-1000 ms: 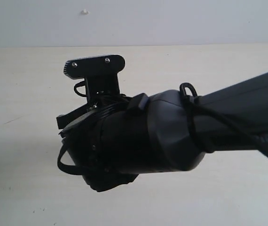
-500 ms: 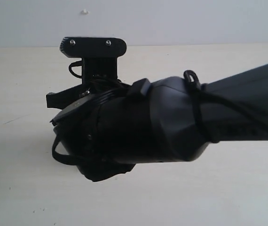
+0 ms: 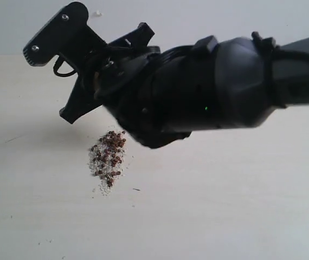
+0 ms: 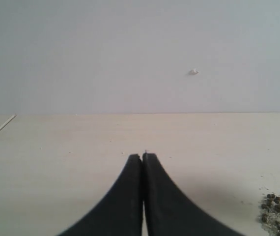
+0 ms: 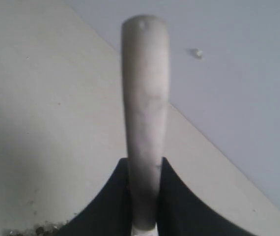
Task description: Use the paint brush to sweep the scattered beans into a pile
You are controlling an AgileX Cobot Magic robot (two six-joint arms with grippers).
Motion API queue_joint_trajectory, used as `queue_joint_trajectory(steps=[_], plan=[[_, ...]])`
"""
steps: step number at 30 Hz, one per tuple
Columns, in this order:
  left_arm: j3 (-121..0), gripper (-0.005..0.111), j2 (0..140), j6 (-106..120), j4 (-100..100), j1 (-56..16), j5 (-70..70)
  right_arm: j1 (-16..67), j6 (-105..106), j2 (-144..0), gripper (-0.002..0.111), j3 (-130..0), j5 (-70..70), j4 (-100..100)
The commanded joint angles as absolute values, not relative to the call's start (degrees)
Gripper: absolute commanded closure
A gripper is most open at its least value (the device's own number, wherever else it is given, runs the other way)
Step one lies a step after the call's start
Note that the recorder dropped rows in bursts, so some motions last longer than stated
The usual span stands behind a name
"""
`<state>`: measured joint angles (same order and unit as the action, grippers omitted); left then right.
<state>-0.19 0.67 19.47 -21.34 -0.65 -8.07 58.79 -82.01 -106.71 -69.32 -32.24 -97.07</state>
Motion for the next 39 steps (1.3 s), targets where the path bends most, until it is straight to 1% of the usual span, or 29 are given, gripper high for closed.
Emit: queue_joint_trajectory(steps=[1, 3, 11, 13, 18, 22, 25, 32, 39], plan=[[0.0, 0.107, 0.3, 19.2, -21.6, -0.9, -8.0, 52.5, -75.8, -106.0, 0.108, -69.9, -18.4, -99.9], [0.0, 0.107, 0.3, 19.2, -21.6, -0.9, -8.0, 49.7, -70.4, -106.0, 0.108, -69.9, -11.5, -99.9], [0.0, 0.107, 0.3, 19.2, -21.6, -0.9, -8.0, 37.5, -48.7, -106.0, 0.108, -70.1, 24.8, -99.9], [0.0, 0.107, 0.3, 19.2, -21.6, -0.9, -8.0, 34.1, -41.6, -106.0, 0.108, -70.2, 32.5, -95.6], [0.0, 0.107, 0.3, 19.2, -21.6, -0.9, -8.0, 28.1, -29.5, -106.4, 0.108, -70.2, 39.6, -79.6], [0.0, 0.107, 0.3, 19.2, -21.6, -0.9, -8.0, 25.6, -24.9, -108.6, 0.108, -70.2, 50.5, -77.9], [0.0, 0.107, 0.3, 19.2, -21.6, -0.9, -8.0, 25.5, -20.7, -111.1, 0.108, -70.2, 53.1, -77.9], [0.0, 0.107, 0.3, 19.2, -21.6, -0.9, -8.0, 25.5, -11.7, -117.4, 0.108, -70.3, 51.9, -70.0], [0.0, 0.107, 0.3, 19.2, -21.6, -0.9, -8.0, 25.5, -13.8, -122.1, 0.108, -74.1, 49.8, -70.4]])
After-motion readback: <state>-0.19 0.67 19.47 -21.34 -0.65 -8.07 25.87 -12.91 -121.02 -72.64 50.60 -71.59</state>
